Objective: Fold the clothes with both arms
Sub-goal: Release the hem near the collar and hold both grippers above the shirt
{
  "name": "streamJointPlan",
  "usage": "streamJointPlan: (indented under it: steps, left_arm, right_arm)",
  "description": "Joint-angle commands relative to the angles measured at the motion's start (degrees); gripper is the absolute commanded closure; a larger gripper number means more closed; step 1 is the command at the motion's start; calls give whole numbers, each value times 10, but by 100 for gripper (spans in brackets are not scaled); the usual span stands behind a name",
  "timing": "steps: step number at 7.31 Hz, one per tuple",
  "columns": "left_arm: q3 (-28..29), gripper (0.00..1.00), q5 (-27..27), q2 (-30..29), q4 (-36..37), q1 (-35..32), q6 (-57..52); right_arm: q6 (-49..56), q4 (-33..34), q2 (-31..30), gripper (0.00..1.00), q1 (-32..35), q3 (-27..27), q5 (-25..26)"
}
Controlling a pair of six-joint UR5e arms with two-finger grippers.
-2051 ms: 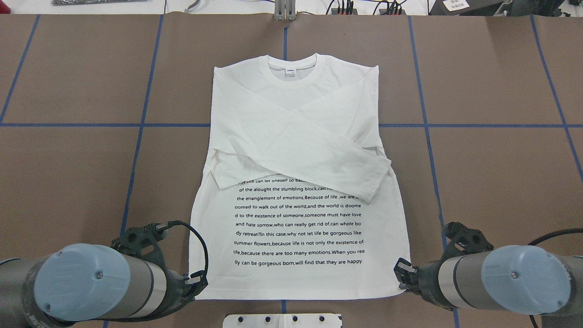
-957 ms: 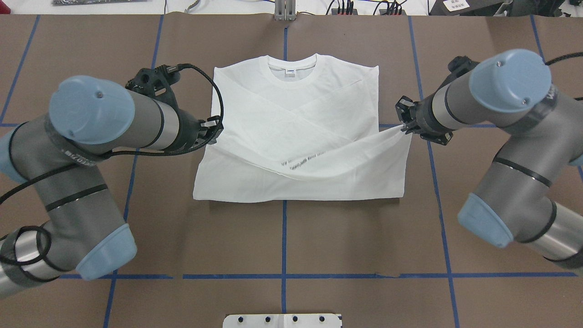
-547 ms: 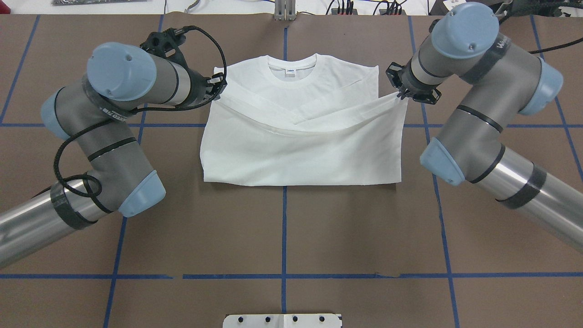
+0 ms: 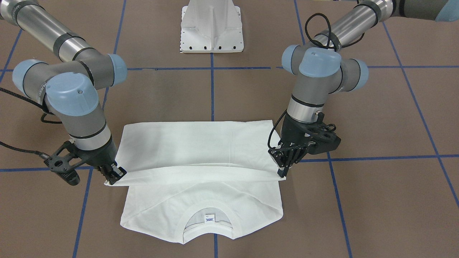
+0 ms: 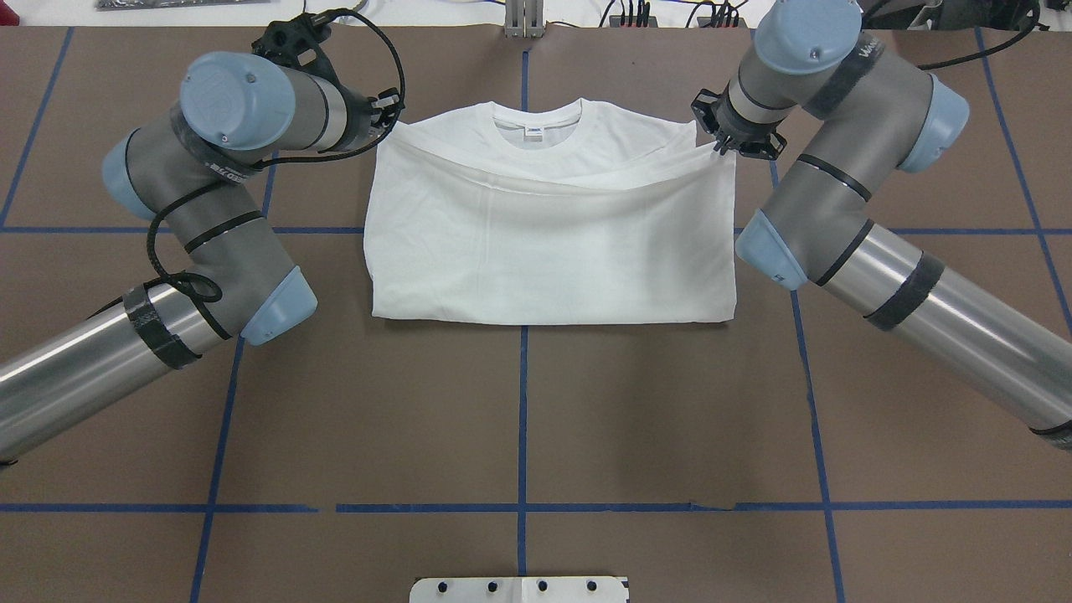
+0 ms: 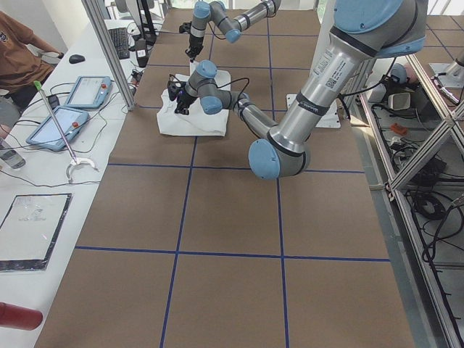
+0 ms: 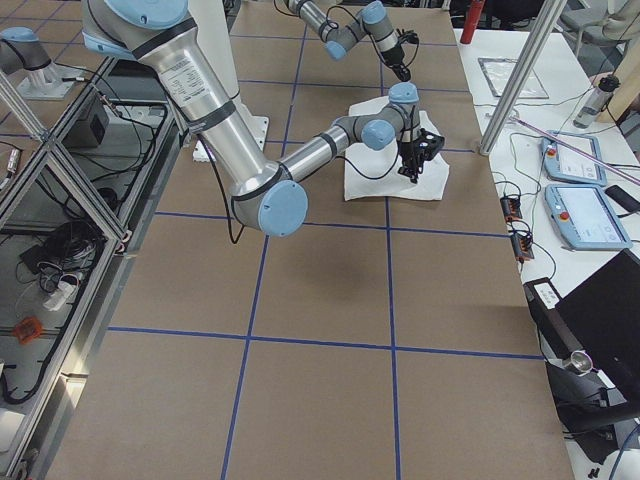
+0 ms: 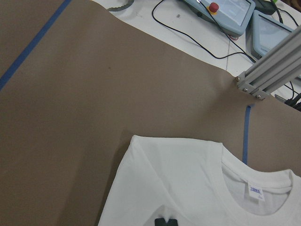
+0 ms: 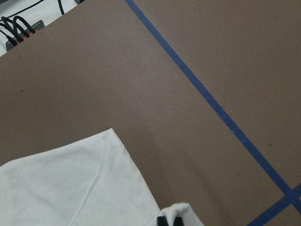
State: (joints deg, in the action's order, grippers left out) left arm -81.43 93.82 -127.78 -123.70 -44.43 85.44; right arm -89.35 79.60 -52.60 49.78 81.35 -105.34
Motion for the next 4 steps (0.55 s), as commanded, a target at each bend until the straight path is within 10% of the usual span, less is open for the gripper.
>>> streamJointPlan:
  steps: [1,4]
  left_arm:
    - [73,100,-19,-28,-49,-2,0]
    - [108,100,-22,-41,-56,-2,0]
  right_arm:
    - [0,-43,24,100,1,-70,9]
    - [0,-50,45,100,-1,-104,9]
